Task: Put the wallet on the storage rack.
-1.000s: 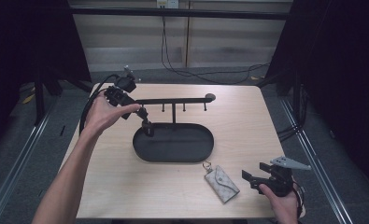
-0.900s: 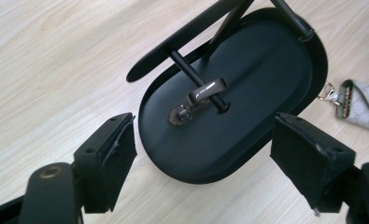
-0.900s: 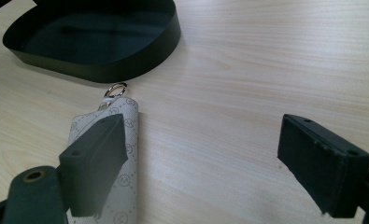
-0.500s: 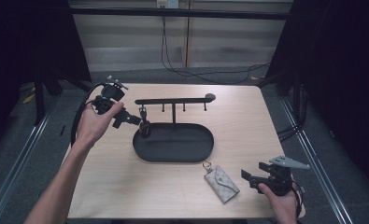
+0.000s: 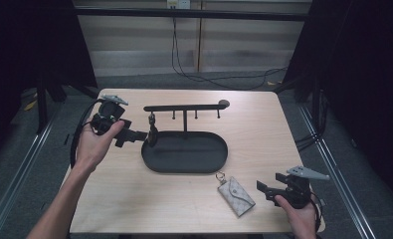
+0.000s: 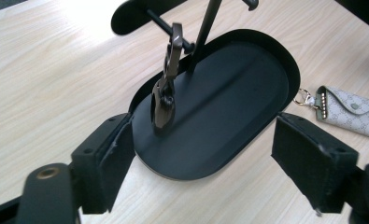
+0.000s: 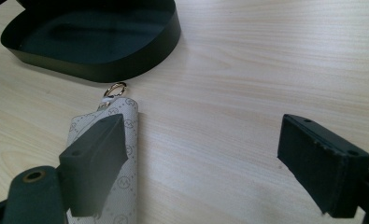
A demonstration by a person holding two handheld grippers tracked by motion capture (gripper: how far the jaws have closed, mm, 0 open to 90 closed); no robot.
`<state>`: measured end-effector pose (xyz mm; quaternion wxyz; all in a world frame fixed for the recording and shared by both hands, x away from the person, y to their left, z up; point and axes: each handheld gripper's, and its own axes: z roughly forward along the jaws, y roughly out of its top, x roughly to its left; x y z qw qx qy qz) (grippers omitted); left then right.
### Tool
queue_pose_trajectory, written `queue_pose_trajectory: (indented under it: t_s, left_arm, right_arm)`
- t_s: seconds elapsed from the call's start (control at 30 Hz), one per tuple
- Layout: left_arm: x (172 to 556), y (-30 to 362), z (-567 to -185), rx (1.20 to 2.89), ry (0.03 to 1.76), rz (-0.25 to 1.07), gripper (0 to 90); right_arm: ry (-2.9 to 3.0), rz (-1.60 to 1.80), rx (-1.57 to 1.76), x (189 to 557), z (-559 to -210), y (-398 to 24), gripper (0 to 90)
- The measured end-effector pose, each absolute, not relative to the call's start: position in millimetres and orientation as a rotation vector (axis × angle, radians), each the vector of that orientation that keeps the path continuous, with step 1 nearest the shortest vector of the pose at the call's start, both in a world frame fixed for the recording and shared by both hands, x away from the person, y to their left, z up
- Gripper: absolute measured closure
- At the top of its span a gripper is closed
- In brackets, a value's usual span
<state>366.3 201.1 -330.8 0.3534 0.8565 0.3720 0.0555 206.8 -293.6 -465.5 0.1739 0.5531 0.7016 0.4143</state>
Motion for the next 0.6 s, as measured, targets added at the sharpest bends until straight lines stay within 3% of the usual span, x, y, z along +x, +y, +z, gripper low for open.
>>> queue_pose_trajectory:
  t_s: [0.6]
  left_arm:
    - [328,219,-370,2.073,0.948,0.168,20.3]
  right_arm:
    - [1.986,1.172,1.571,205,-465,-294,15.3]
